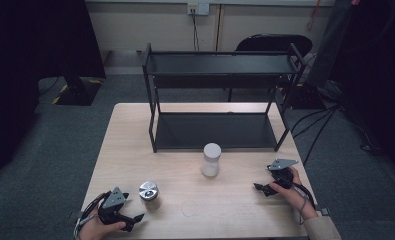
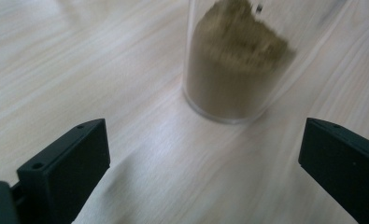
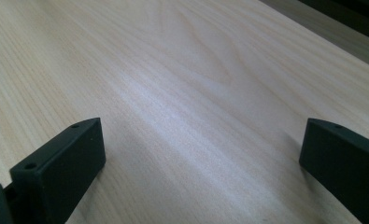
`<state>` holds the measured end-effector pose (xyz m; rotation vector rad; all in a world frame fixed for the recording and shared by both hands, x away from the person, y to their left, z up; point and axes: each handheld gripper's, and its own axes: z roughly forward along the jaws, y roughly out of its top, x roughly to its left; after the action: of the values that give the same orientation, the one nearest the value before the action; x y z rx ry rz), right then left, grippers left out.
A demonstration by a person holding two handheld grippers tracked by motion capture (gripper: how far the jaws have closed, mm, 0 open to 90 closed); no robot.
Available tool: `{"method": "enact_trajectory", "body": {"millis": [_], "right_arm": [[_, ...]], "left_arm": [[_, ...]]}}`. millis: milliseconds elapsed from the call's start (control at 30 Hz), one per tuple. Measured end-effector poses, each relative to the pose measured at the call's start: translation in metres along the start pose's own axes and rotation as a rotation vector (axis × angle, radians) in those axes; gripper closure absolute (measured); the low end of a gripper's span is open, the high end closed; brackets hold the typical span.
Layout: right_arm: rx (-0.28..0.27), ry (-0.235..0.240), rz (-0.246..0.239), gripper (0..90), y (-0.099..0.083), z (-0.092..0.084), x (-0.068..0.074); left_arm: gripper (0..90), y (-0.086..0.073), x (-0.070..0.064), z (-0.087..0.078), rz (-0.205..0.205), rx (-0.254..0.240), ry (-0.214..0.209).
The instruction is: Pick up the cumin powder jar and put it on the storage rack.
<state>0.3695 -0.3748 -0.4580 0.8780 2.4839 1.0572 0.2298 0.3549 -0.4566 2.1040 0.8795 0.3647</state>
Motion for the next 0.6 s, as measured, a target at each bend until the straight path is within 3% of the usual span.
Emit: {"method": "enact_trajectory", "body": {"millis": [200,600], "right_arm": [[0.0,0.0,0.0,0.0,0.0,0.0,0.0],[0.0,0.0,0.0,0.0,0.0,0.0,0.0]], "left_arm": [[1.0,0.007,-0.002,0.004,0.007,0.013,-0.005],[1.1,0.02,-0.003,0.016,0.012,-0.011,-0.032]]}}
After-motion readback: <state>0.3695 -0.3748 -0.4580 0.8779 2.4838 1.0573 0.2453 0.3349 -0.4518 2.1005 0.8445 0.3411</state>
